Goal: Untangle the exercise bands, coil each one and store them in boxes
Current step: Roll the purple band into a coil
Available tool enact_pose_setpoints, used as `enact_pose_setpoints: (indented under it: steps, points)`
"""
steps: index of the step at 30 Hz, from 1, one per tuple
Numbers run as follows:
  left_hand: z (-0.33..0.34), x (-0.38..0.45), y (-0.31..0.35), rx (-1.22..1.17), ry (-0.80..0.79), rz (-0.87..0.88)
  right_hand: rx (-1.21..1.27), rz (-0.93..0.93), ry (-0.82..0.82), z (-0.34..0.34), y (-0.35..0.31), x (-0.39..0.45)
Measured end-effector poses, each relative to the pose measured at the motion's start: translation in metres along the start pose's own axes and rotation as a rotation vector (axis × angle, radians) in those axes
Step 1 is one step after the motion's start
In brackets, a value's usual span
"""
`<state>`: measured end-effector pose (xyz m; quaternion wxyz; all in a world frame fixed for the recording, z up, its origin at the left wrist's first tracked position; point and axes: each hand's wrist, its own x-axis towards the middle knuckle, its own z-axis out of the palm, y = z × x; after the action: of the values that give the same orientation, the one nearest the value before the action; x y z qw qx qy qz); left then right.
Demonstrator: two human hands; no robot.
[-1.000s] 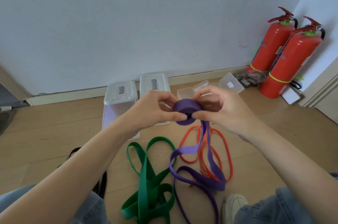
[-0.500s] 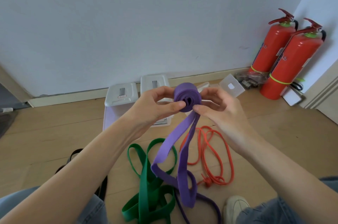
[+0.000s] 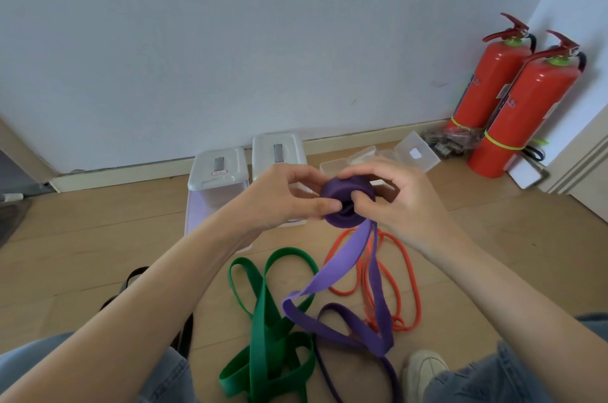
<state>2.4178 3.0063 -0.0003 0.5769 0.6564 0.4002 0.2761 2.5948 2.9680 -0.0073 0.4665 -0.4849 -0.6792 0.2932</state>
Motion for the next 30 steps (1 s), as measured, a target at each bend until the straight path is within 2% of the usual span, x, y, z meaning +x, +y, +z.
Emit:
enact_pose_setpoints:
  steps: [4, 8, 12, 17, 19, 21, 23, 27, 30]
  points:
    - [0.000, -0.001, -0.001, -0.014, 0.026, -0.006, 0.155, 0.058, 0.016, -0.001, 0.001, 0.002]
    - [-0.008, -0.001, 0.001, -0.236, 0.144, 0.026, 0.385, 0.150, 0.082, -0.001, 0.000, 0.003]
    - [-0.009, 0.000, 0.001, -0.457, 0.218, 0.050, 0.407, 0.227, 0.131, 0.006, 0.000, 0.002]
    - [0.003, 0.001, -0.002, -0.560, 0.230, 0.060, 0.575, 0.225, 0.158, 0.010, 0.002, 0.001]
    - [0.007, 0.002, -0.003, -0.580, 0.222, 0.070, 0.571, 0.217, 0.155, 0.009, 0.001, 0.002]
    - [0.007, 0.002, -0.003, -0.504, 0.201, 0.060, 0.465, 0.193, 0.158, 0.003, 0.002, 0.003]
    - [0.000, 0.003, -0.001, -0.238, 0.178, 0.064, 0.262, 0.125, 0.119, -0.006, 0.002, 0.005]
    - [-0.005, 0.004, 0.002, 0.227, 0.068, 0.128, -0.293, -0.051, -0.119, -0.012, 0.003, 0.004]
    - [0.000, 0.003, 0.000, 0.410, 0.100, 0.131, -0.366, -0.059, -0.182, -0.008, 0.004, 0.002]
